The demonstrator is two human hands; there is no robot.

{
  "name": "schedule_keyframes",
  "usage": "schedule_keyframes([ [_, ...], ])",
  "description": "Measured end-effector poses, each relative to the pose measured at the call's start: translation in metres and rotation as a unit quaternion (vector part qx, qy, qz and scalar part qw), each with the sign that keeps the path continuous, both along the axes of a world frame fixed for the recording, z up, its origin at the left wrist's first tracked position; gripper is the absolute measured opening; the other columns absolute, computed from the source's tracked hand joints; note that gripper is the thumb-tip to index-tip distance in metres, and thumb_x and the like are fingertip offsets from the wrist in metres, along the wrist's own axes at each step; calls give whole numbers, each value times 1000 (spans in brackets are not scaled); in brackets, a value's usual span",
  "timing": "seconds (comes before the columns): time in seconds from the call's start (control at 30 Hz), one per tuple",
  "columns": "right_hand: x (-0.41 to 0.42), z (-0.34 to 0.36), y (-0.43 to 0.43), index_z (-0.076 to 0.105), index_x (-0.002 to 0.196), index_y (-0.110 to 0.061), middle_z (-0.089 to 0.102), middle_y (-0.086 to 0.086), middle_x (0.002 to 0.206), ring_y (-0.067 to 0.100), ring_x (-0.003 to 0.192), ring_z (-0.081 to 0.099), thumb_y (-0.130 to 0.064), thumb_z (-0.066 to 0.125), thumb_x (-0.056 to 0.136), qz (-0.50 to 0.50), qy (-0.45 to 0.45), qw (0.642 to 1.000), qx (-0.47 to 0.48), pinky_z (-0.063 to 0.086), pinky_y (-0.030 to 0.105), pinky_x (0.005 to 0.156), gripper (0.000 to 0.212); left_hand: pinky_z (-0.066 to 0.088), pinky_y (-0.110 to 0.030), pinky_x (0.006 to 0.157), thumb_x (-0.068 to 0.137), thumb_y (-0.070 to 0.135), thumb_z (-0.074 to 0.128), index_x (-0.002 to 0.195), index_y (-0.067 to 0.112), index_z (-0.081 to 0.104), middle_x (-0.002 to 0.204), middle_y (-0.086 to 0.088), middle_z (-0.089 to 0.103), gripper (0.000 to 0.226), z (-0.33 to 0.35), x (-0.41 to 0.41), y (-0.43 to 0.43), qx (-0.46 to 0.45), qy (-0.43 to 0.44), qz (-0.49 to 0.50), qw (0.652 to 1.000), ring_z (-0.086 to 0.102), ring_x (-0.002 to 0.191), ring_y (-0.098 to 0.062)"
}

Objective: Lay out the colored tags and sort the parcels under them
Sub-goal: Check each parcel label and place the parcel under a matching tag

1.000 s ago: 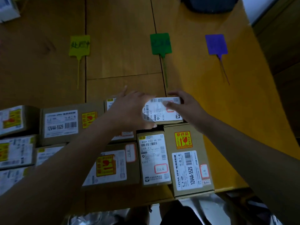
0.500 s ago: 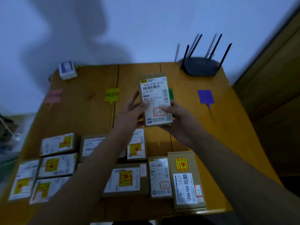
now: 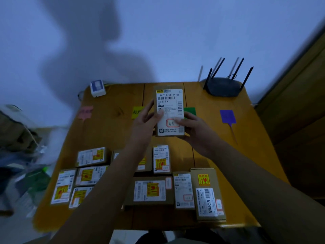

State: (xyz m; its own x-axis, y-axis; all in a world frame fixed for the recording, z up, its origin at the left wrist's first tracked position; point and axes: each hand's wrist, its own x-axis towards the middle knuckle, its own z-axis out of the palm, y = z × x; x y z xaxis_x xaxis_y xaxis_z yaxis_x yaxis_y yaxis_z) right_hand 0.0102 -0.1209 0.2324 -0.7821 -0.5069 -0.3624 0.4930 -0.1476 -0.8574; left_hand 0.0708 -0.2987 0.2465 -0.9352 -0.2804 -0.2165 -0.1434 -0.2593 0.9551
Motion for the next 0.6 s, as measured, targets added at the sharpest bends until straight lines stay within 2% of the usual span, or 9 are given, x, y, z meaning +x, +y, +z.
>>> schedule_keyframes([
  [0.17, -12, -4, 18, 68, 135, -18, 75, 13, 129, 28, 115, 72, -22, 76, 91, -17, 6, 1000, -7, 56, 44, 102, 45, 65, -40, 82, 101, 26, 67, 147, 29, 52, 120, 1, 78, 48, -6, -13, 14, 0, -16, 15, 1000, 77, 104, -24],
  [0.27, -21, -15, 40, 65, 136, -18, 78, 11, 124, 28, 113, 75, -20, 79, 90, -54, 7, 998, 16, 61, 41, 95, 48, 64, -28, 72, 101, 26, 67, 133, 26, 61, 115, 4, 78, 34, -21, -29, 38, -6, -17, 20, 1000, 78, 99, -17],
  [0.37, -32, -34, 76, 60, 133, -15, 81, 9, 115, 27, 106, 78, -19, 82, 88, -109, -2, 993, 47, 65, 39, 87, 50, 61, -21, 67, 101, 27, 66, 137, 25, 61, 118, 6, 74, 36, -42, -49, 79, -42, -30, 13, 999, 78, 92, -8],
  [0.43, -40, -49, 109, 61, 131, -13, 82, 7, 111, 24, 102, 79, -18, 83, 89, -132, -10, 989, 70, 65, 34, 81, 48, 60, -19, 63, 101, 25, 66, 134, 27, 64, 103, 14, 77, 33, -59, -65, 113, -59, -48, 7, 997, 78, 85, -3],
  [0.5, -51, -67, 144, 63, 131, -12, 81, 7, 113, 24, 103, 79, -20, 82, 90, -148, -20, 984, 96, 65, 36, 83, 46, 60, -19, 62, 101, 23, 66, 129, 26, 65, 95, 14, 79, 28, -79, -81, 149, -63, -64, -4, 996, 78, 81, -2],
  [0.6, -73, -97, 197, 67, 126, -17, 78, 7, 118, 23, 105, 78, -22, 80, 92, -166, -35, 976, 139, 64, 38, 85, 36, 64, -30, 72, 102, 22, 65, 133, 15, 65, 114, 1, 76, 32, -112, -107, 207, -79, -92, -17, 993, 77, 92, -11],
])
